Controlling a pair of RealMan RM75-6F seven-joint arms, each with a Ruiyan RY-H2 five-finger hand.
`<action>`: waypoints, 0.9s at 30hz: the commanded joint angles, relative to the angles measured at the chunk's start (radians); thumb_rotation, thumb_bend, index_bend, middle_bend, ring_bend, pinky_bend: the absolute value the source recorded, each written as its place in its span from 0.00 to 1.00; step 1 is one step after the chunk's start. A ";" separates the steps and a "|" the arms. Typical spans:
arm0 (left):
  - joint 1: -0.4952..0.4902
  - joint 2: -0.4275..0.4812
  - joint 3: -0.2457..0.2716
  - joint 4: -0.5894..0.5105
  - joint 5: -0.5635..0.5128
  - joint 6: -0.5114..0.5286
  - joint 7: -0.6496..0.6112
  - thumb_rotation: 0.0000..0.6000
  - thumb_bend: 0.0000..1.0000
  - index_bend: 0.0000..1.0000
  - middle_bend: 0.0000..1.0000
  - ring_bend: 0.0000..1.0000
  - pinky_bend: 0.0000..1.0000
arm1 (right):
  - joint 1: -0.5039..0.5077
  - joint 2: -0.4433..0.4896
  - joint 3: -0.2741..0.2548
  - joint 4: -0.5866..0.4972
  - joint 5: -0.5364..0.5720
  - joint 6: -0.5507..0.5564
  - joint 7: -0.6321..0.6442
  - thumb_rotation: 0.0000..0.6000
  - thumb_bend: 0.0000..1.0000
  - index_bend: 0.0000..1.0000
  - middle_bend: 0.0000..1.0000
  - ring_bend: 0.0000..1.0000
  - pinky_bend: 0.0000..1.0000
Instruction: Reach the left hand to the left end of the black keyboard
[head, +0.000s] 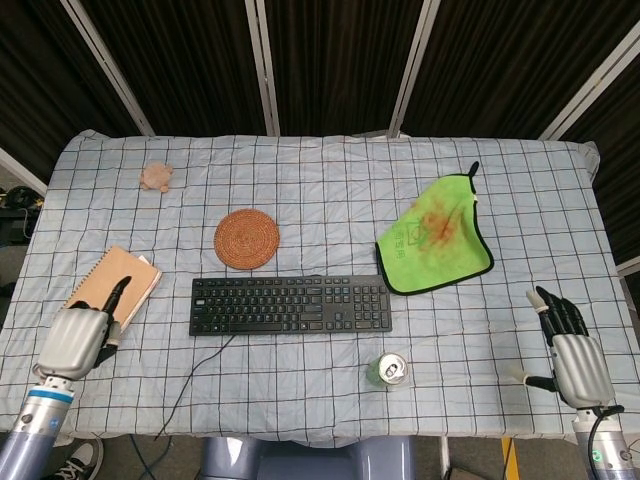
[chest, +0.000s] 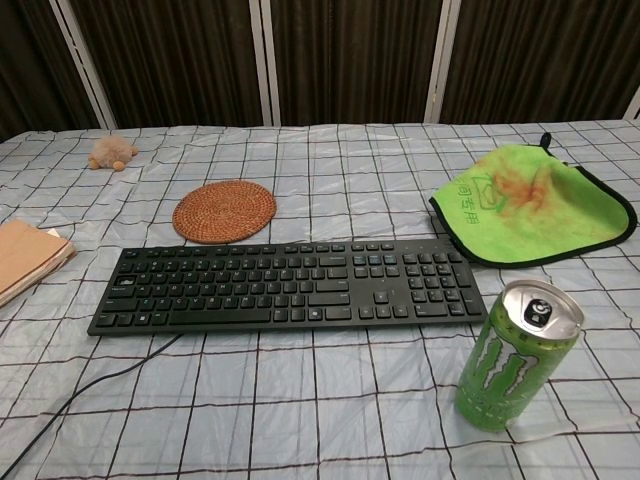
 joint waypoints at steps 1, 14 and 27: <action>-0.101 -0.015 -0.037 -0.077 -0.138 -0.114 0.111 1.00 0.71 0.00 0.86 0.71 0.47 | 0.000 0.001 0.002 -0.001 0.005 -0.002 0.006 1.00 0.05 0.00 0.00 0.00 0.00; -0.352 -0.137 -0.071 -0.088 -0.608 -0.192 0.386 1.00 0.77 0.00 0.87 0.71 0.47 | -0.001 0.005 0.006 -0.006 0.019 -0.006 0.016 1.00 0.05 0.00 0.00 0.00 0.00; -0.508 -0.243 -0.032 -0.009 -0.824 -0.158 0.452 1.00 0.77 0.00 0.87 0.71 0.47 | -0.003 0.008 0.008 -0.014 0.032 -0.012 0.033 1.00 0.05 0.00 0.00 0.00 0.00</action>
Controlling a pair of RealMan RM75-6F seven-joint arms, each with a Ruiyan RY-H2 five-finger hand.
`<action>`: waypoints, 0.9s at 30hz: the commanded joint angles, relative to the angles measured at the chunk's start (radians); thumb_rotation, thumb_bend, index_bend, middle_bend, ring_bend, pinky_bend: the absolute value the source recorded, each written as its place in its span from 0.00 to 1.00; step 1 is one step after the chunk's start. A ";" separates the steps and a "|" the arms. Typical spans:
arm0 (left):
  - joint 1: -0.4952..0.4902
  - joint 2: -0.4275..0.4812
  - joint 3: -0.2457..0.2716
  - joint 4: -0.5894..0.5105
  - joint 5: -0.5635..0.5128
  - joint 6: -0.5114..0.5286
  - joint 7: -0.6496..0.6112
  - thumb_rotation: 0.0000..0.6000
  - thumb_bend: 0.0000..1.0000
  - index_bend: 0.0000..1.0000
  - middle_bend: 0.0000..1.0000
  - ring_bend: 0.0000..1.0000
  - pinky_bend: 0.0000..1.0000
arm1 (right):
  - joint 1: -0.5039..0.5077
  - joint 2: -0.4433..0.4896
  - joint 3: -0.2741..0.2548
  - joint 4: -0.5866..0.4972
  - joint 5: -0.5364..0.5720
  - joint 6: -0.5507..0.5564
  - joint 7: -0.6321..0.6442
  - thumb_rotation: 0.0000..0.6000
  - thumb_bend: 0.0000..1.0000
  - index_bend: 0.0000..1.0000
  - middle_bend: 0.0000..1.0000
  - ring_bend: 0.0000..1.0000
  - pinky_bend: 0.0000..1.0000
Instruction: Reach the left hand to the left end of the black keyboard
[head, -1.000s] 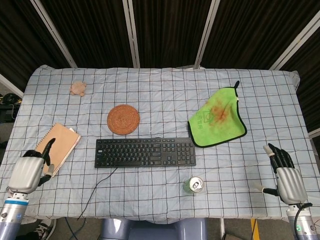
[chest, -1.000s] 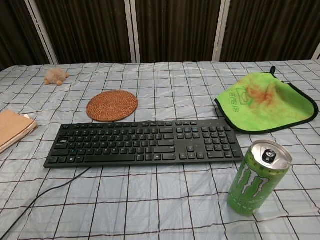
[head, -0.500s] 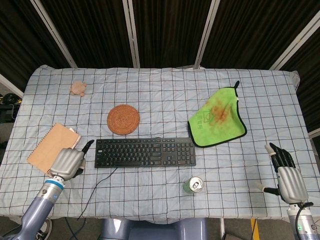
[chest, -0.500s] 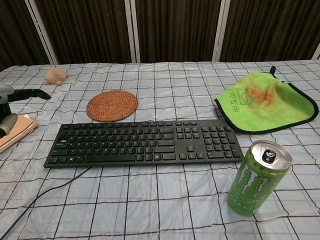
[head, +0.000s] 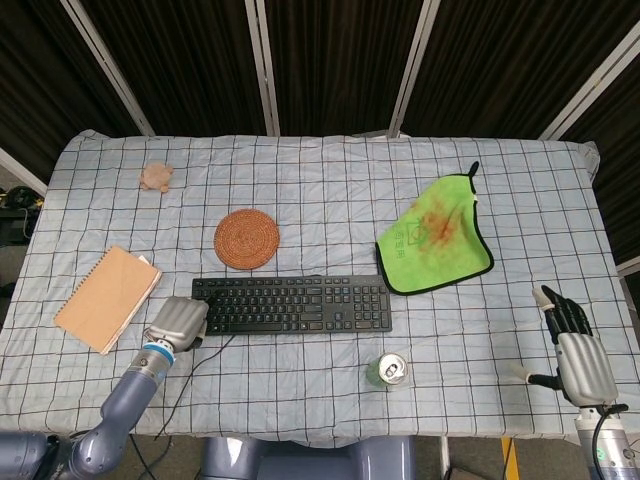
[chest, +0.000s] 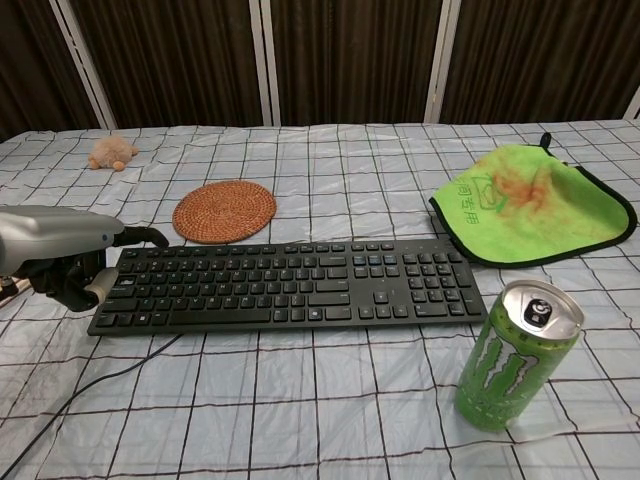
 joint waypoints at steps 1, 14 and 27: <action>-0.027 -0.017 0.014 0.016 -0.039 0.007 0.006 1.00 0.77 0.00 0.87 0.71 0.47 | -0.001 0.001 0.000 -0.001 0.000 0.000 0.002 1.00 0.05 0.00 0.00 0.00 0.00; -0.090 -0.027 0.056 0.027 -0.094 0.036 -0.012 1.00 0.78 0.03 0.87 0.71 0.47 | -0.001 0.002 0.002 -0.004 0.004 -0.002 0.006 1.00 0.05 0.00 0.00 0.00 0.00; -0.114 -0.020 0.089 0.035 -0.117 0.047 -0.026 1.00 0.78 0.03 0.87 0.71 0.47 | -0.001 0.003 0.002 -0.006 0.005 -0.003 0.007 1.00 0.05 0.00 0.00 0.00 0.00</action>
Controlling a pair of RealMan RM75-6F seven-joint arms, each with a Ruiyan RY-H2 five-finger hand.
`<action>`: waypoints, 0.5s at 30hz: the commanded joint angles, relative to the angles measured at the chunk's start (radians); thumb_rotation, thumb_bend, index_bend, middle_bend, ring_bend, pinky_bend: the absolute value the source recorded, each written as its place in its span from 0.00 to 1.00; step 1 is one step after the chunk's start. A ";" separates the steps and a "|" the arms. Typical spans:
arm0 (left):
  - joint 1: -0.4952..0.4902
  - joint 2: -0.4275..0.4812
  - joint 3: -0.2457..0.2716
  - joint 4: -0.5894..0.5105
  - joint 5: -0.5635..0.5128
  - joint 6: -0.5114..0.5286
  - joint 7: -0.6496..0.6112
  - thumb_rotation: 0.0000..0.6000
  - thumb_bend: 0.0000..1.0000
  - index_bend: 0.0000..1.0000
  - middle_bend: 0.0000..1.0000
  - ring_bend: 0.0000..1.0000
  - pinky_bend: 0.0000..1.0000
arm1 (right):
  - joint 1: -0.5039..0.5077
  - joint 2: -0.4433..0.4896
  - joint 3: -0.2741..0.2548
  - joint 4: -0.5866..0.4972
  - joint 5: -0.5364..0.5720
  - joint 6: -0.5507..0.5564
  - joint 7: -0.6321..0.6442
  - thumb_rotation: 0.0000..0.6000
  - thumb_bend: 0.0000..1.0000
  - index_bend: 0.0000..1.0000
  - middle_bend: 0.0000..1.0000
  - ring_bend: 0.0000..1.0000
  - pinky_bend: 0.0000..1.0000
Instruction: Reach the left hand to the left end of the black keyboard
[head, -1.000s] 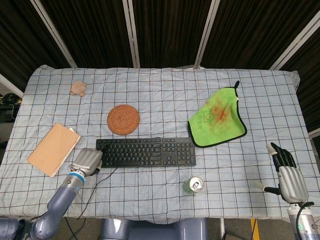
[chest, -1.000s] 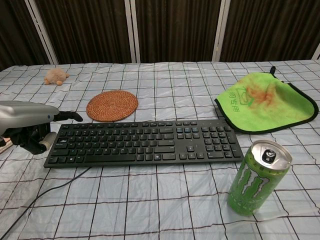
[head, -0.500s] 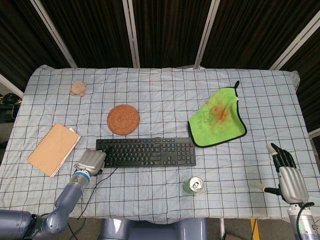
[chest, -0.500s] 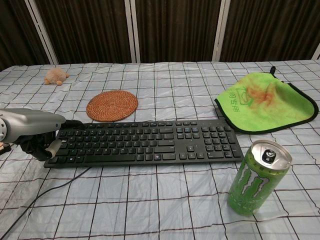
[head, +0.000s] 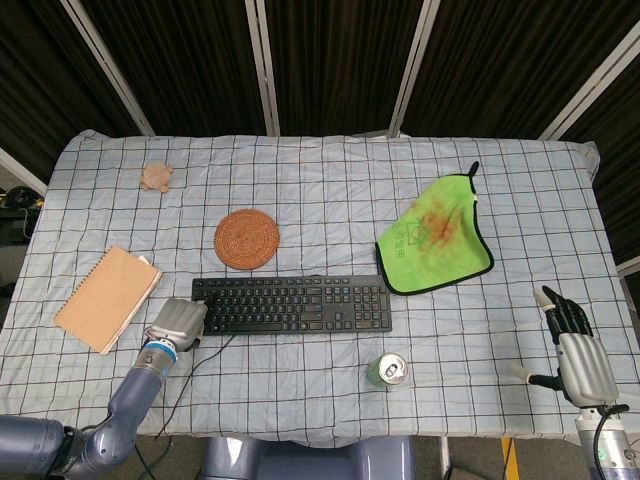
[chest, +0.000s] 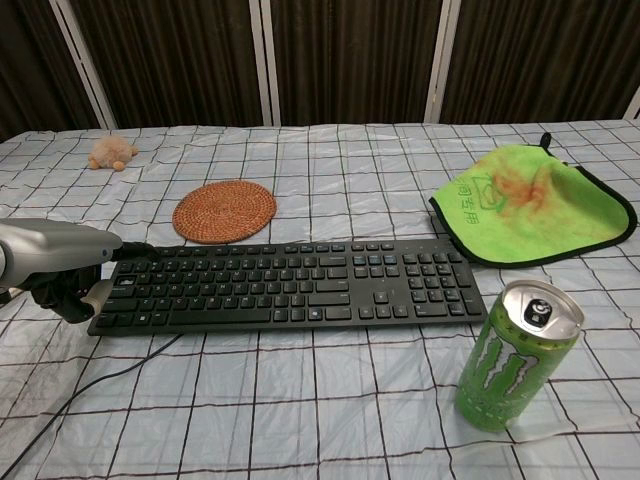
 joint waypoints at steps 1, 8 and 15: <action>-0.004 0.001 0.003 0.004 -0.006 0.000 -0.004 1.00 0.78 0.03 0.87 0.71 0.47 | 0.000 0.000 0.000 -0.001 0.000 0.000 0.000 1.00 0.05 0.00 0.00 0.00 0.00; -0.017 -0.005 0.010 0.023 -0.014 0.003 -0.015 1.00 0.78 0.03 0.87 0.71 0.47 | 0.002 0.002 0.005 -0.003 0.007 -0.003 0.002 1.00 0.05 0.00 0.00 0.00 0.00; -0.034 -0.013 0.020 0.045 -0.039 -0.007 -0.021 1.00 0.78 0.03 0.87 0.71 0.47 | 0.002 0.002 0.005 -0.003 0.007 -0.003 0.002 1.00 0.05 0.00 0.00 0.00 0.00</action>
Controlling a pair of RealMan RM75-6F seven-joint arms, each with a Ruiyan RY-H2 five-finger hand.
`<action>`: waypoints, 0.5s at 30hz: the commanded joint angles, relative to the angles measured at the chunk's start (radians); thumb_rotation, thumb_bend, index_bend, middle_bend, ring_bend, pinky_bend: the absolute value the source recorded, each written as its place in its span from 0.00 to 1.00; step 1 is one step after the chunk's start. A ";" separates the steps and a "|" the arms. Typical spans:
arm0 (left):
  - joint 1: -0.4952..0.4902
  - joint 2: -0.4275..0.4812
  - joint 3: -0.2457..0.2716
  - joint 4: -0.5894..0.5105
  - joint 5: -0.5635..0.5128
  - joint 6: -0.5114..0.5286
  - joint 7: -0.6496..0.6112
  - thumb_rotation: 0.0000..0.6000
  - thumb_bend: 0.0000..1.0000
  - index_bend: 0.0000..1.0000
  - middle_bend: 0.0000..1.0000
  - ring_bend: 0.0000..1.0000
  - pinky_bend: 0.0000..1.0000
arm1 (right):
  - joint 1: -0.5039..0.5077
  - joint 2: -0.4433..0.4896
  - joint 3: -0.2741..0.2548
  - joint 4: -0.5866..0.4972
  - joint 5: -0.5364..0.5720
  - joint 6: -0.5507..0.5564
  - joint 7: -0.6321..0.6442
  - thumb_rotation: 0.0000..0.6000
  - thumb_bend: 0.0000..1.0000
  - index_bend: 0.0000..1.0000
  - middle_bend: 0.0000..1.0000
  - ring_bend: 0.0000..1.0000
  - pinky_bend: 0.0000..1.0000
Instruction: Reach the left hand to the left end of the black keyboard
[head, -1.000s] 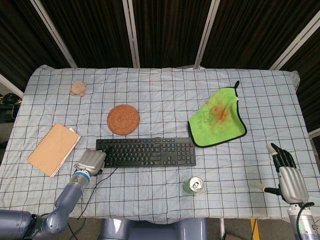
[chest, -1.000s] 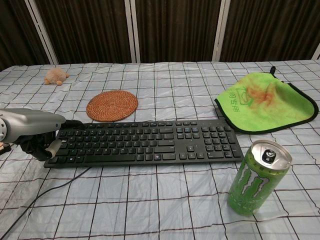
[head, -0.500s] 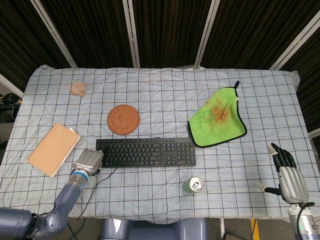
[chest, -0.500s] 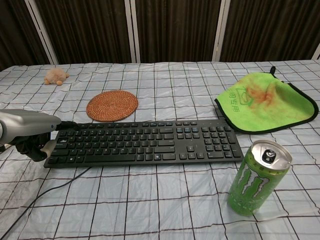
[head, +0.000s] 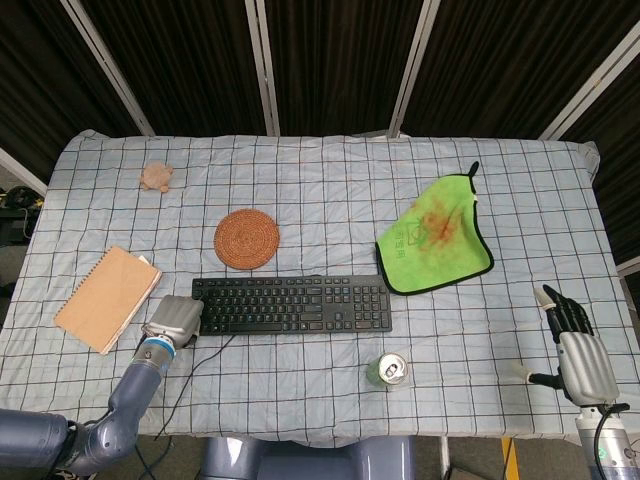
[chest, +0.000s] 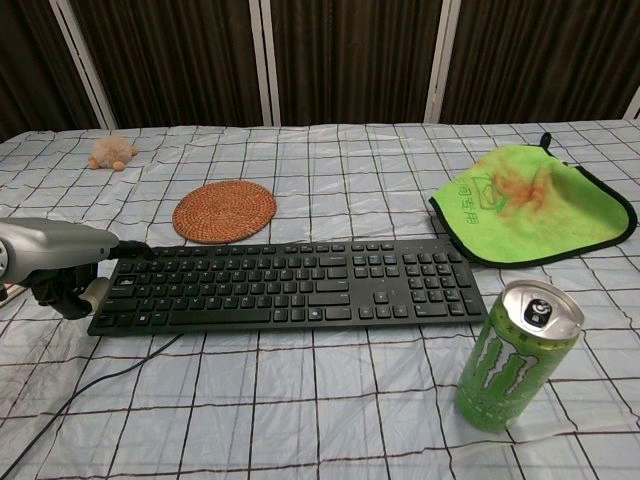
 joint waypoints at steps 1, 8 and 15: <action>-0.007 -0.005 0.004 0.007 -0.010 -0.006 -0.002 1.00 0.78 0.03 0.87 0.71 0.47 | 0.000 0.000 0.000 -0.001 0.001 -0.001 0.000 1.00 0.05 0.00 0.00 0.00 0.00; -0.017 -0.009 0.013 0.010 -0.012 -0.008 -0.009 1.00 0.78 0.04 0.87 0.71 0.47 | 0.000 0.000 0.000 -0.001 0.000 0.000 -0.001 1.00 0.05 0.00 0.00 0.00 0.00; -0.026 -0.012 0.022 0.016 -0.029 -0.015 -0.016 1.00 0.78 0.06 0.87 0.71 0.47 | 0.000 0.000 0.001 -0.002 0.000 0.001 -0.001 1.00 0.05 0.00 0.00 0.00 0.00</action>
